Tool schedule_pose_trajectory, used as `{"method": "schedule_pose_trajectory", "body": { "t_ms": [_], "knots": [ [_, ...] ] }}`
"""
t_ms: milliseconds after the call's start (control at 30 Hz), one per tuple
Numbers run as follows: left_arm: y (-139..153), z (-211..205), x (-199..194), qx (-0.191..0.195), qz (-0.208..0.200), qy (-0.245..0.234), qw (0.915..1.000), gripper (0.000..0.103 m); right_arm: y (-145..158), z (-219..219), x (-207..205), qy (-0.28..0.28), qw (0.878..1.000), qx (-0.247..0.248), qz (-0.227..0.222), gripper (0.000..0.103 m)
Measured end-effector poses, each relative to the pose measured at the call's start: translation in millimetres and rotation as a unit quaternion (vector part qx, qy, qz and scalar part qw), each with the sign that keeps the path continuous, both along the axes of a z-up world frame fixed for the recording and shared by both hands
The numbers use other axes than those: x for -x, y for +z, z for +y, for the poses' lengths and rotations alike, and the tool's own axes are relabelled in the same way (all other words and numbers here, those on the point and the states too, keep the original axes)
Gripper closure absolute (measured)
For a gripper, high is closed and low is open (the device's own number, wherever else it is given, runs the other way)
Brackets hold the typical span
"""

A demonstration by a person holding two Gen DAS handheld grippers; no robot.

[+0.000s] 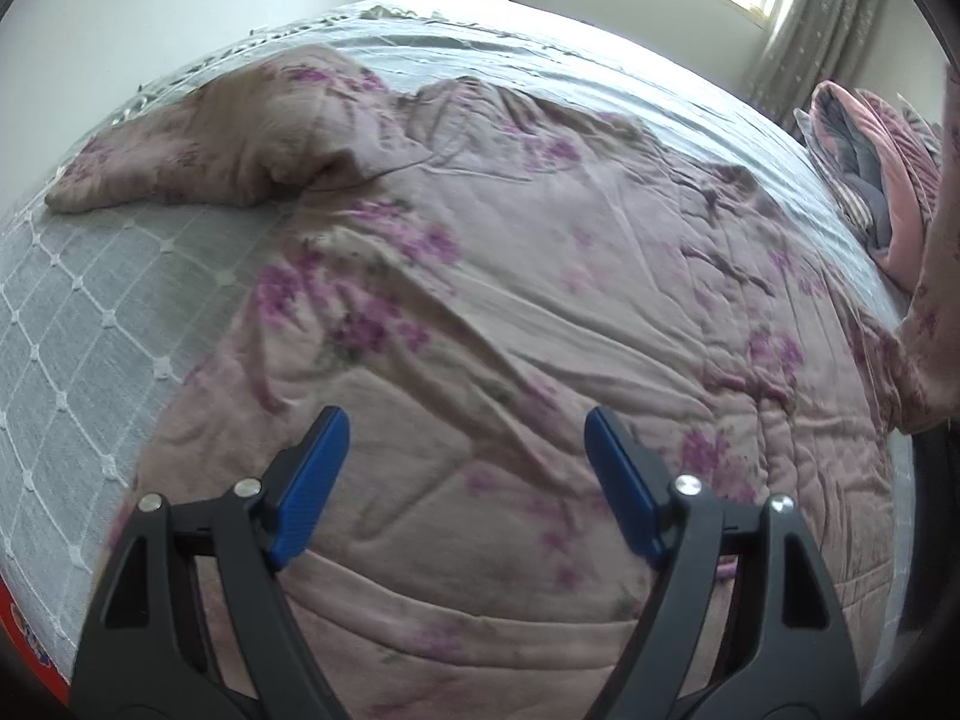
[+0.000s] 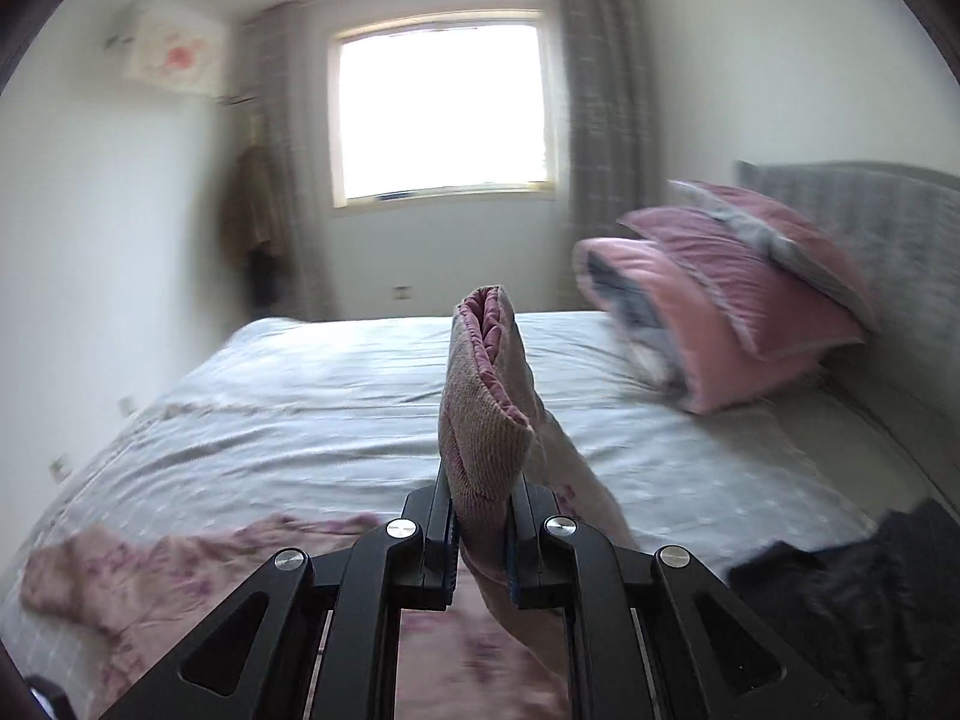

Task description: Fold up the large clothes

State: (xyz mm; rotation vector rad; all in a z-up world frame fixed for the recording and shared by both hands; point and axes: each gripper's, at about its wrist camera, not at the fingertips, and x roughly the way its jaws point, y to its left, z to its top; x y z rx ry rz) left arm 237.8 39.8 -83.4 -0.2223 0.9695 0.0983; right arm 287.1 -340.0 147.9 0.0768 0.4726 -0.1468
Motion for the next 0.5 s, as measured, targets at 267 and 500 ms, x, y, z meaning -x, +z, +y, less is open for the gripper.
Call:
{"method": "schedule_pose_trajectory", "body": {
  "t_ms": [267, 500],
  "knots": [
    [-1.3, 26.4, -3.2, 0.033, 0.007, 0.029, 0.999, 0.022, -68.1, 151.6, -38.5, 0.152, 0.987, -0.024, 0.038, 0.092],
    [-6.2, 57.8, -3.3, 0.063, 0.012, 0.076, 0.995, 0.022, -173.3, 250.9, -62.8, 0.231, 0.965, 0.0, 0.122, 0.092]
  ]
}}
